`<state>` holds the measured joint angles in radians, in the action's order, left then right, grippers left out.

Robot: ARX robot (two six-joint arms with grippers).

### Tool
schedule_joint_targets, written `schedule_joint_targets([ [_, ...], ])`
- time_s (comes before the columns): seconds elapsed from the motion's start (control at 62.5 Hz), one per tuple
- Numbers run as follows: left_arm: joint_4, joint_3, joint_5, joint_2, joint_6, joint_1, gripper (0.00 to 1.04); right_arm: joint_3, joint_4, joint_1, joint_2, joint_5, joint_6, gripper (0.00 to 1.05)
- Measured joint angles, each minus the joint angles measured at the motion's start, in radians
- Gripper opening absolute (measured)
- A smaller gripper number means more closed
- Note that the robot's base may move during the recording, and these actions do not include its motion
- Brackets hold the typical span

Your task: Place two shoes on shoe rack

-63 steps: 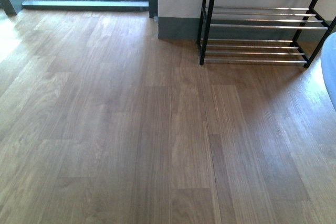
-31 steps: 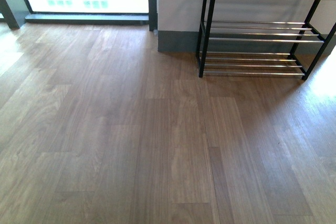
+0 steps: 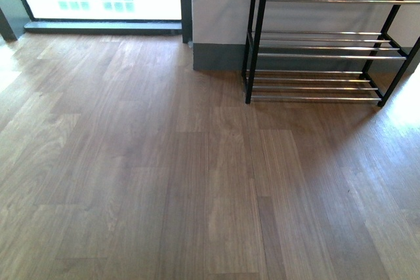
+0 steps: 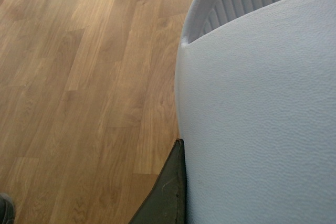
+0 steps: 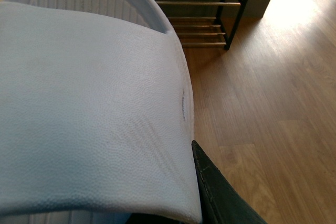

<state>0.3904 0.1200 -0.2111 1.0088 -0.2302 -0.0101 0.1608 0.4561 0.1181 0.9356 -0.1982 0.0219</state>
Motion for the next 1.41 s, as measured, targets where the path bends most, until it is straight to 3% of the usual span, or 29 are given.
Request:
schedule_joint_targets([
  [1.407,0.0,0.0,-0.001,0.0,0.0,0.0,0.02,0.0,0.0,0.0,0.001,0.0,0.0,0.01],
])
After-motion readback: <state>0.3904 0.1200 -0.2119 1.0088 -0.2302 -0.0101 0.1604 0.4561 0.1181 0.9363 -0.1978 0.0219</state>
